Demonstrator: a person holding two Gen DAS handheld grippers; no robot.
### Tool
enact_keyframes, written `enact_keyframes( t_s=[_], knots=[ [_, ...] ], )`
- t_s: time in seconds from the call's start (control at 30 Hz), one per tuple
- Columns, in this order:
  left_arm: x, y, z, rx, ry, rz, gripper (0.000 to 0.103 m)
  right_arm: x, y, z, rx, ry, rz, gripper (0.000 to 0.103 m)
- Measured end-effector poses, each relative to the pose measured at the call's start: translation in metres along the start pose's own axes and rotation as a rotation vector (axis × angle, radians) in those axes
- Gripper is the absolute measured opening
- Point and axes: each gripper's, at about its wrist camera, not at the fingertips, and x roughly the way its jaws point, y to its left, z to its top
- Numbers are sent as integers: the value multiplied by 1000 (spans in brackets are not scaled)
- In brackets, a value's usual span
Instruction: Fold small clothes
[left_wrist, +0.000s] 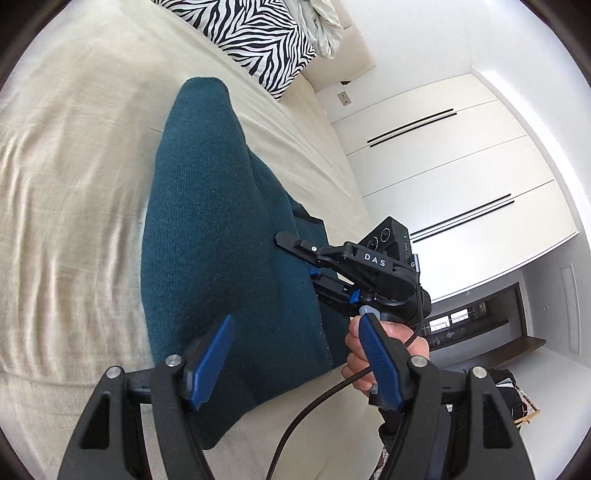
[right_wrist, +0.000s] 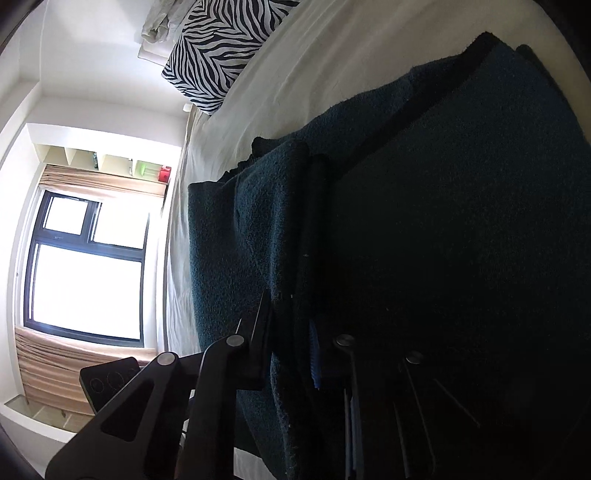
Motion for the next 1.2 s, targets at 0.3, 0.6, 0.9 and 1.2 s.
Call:
enact_keyframes(
  t_s=[0.3, 0.6, 0.9, 1.2],
  knots=[
    [24, -31, 12, 114, 31, 40, 72, -69, 0, 1, -75, -111, -98, 13],
    [46, -42, 19, 194, 78, 78, 72, -129, -43, 4, -30, -169, -152, 13],
    [60, -44, 21, 232, 98, 122, 72, -124, -91, -4, 33, -150, -160, 13],
    [80, -59, 53, 355, 41, 220, 72, -139, -101, -24, 76, -201, -136, 16]
  ],
)
